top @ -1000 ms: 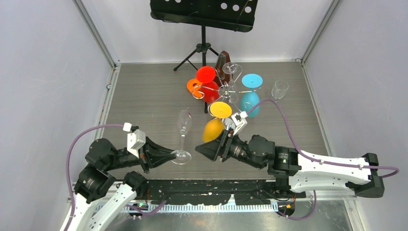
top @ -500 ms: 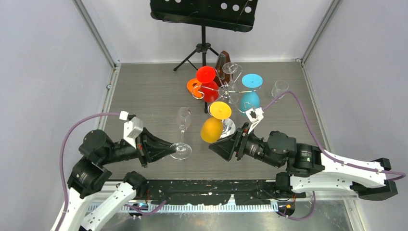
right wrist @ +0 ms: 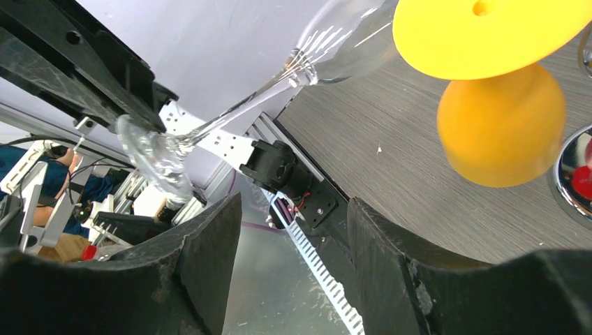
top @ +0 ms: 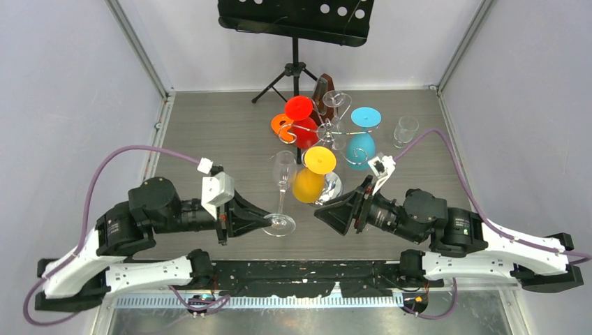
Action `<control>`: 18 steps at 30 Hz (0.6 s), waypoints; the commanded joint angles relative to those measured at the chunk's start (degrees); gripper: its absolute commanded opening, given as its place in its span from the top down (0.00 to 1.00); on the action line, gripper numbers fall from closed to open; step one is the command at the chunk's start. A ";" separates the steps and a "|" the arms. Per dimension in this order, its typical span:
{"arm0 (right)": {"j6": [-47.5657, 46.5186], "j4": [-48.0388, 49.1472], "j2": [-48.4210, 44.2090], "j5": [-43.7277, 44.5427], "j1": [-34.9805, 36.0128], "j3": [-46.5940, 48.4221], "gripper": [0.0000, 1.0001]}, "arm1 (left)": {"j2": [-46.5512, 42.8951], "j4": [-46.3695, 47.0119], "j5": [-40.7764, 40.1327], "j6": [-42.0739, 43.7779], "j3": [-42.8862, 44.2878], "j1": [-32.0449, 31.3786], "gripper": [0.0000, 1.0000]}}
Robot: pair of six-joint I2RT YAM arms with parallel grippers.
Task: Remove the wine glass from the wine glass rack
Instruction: Place the wine glass at the center of the board.
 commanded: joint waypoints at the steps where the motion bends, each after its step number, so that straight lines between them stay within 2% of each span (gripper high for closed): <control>1: -1.09 -0.39 -2.13 -0.79 0.30 2.07 0.37 | 2.63 0.87 -21.83 5.06 2.38 -10.58 1.00; 3: -0.91 -1.27 -2.75 -1.17 0.28 2.32 0.37 | 3.87 0.42 -30.17 5.90 2.08 -17.84 1.00; 7: -0.22 -3.17 -3.92 -1.72 0.32 2.39 0.37 | 5.67 -0.09 -42.77 5.98 1.54 -26.99 1.00; 18: 2.26 -3.29 -2.03 -6.19 0.29 2.37 0.37 | 9.41 0.51 -59.78 3.69 0.45 -41.52 1.00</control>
